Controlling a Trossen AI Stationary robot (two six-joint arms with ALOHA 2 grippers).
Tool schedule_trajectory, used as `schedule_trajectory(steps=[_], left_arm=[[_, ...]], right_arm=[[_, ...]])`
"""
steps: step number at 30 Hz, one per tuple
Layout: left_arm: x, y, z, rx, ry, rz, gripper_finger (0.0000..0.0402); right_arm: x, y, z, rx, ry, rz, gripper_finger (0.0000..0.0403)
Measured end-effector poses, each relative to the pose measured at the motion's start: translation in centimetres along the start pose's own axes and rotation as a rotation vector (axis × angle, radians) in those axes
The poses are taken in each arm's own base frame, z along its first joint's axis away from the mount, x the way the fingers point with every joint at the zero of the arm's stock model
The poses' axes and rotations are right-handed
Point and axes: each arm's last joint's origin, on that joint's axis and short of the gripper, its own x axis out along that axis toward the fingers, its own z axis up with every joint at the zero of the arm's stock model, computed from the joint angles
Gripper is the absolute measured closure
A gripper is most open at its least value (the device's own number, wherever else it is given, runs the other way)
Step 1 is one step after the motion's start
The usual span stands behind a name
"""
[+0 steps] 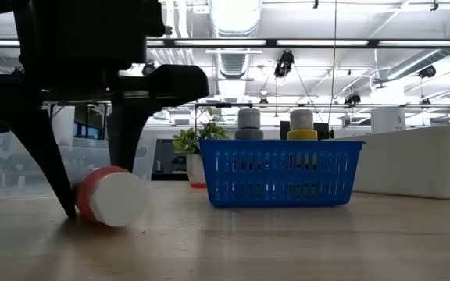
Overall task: Pick & Place Paint Supplies
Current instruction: Put the orange paint bottle in the blue bin
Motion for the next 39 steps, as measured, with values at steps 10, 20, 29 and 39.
schedule_trajectory(steps=[10,20,29,39], left_arm=[[-3.8,0.5,0.4,-0.209,-0.207,0.022,0.0274],[-8.8,2.3,1.5,-0.355,-0.520,0.152,0.0267],[-8.9,3.7,1.3,-0.448,-0.530,0.221,0.0267],[-9.1,5.0,1.2,-0.530,-0.587,0.248,0.0267]], right_arm=[[0.0,0.4,0.1,-0.020,-0.030,0.132,0.0042],[2.8,-0.2,-0.1,-0.022,-0.045,0.252,0.0042],[6.7,-1.3,0.2,-0.010,-0.042,0.303,0.0042],[9.4,-1.4,0.4,-0.021,0.017,0.247,0.0042]])
